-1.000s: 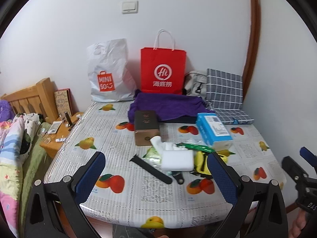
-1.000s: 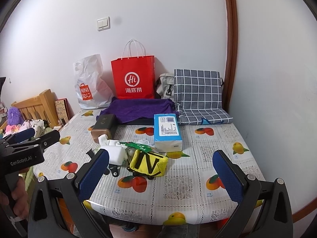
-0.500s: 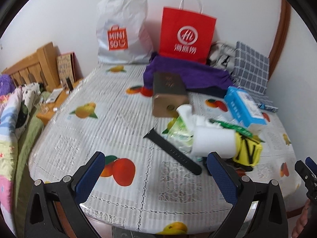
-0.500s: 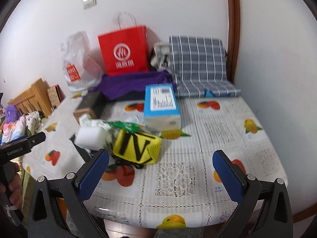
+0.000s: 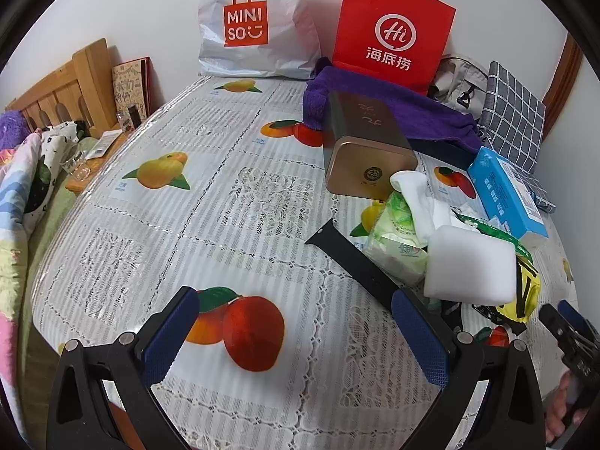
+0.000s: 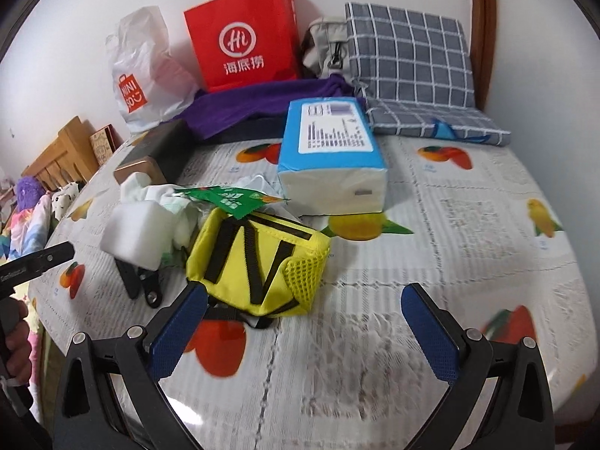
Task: Organize soft objects
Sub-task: 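Reach the right gripper to the yellow mesh pouch and grasp it, then grasp the black watch strap with the left gripper while the right gripper lifts the pouch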
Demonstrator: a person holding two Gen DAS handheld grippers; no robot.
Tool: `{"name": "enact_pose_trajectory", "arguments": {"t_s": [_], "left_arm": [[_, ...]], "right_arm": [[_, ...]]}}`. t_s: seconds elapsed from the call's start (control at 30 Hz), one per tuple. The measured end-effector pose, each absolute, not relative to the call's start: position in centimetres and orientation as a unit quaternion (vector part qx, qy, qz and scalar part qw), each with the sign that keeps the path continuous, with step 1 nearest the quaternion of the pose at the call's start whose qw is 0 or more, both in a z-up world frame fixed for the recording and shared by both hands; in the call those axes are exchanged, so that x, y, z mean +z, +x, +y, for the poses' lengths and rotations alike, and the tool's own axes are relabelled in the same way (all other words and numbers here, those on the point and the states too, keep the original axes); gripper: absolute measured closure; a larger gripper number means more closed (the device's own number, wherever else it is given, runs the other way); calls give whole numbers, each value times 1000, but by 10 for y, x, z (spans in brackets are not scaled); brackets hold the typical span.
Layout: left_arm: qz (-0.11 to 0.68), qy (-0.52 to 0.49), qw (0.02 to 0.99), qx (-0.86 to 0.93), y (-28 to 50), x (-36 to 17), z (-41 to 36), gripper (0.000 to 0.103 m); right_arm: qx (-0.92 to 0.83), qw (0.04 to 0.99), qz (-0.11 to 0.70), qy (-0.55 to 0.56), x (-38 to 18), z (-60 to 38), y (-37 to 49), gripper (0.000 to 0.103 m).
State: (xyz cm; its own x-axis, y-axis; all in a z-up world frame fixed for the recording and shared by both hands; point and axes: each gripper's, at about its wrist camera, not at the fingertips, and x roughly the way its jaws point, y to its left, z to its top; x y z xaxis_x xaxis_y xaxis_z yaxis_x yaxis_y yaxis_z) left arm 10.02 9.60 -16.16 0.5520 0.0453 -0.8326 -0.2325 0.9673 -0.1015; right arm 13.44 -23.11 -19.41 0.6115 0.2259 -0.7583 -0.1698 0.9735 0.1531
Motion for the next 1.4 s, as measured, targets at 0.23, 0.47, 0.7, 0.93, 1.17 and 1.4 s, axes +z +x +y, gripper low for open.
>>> {"name": "enact_pose_trajectory", "arguments": {"t_s": [0.23, 0.47, 0.7, 0.93, 1.17, 1.4], "left_arm": [[471, -116, 872, 70, 111, -171, 104, 0], [493, -107, 860, 74, 127, -187, 93, 1], [519, -89, 849, 43, 142, -200, 63, 1], [516, -34, 851, 86, 147, -209, 34, 0], [530, -37, 841, 103, 132, -206, 53, 0], [533, -40, 836, 125, 117, -204, 76, 2]], "right_arm": [[139, 878, 451, 80, -220, -238, 161, 20], [174, 888, 424, 42, -221, -219, 160, 51], [188, 889, 415, 50, -216, -235, 156, 67], [180, 897, 401, 45, -208, -253, 141, 69], [166, 907, 384, 43, -195, -271, 128, 70], [151, 901, 403, 50, -205, -287, 124, 71]]}}
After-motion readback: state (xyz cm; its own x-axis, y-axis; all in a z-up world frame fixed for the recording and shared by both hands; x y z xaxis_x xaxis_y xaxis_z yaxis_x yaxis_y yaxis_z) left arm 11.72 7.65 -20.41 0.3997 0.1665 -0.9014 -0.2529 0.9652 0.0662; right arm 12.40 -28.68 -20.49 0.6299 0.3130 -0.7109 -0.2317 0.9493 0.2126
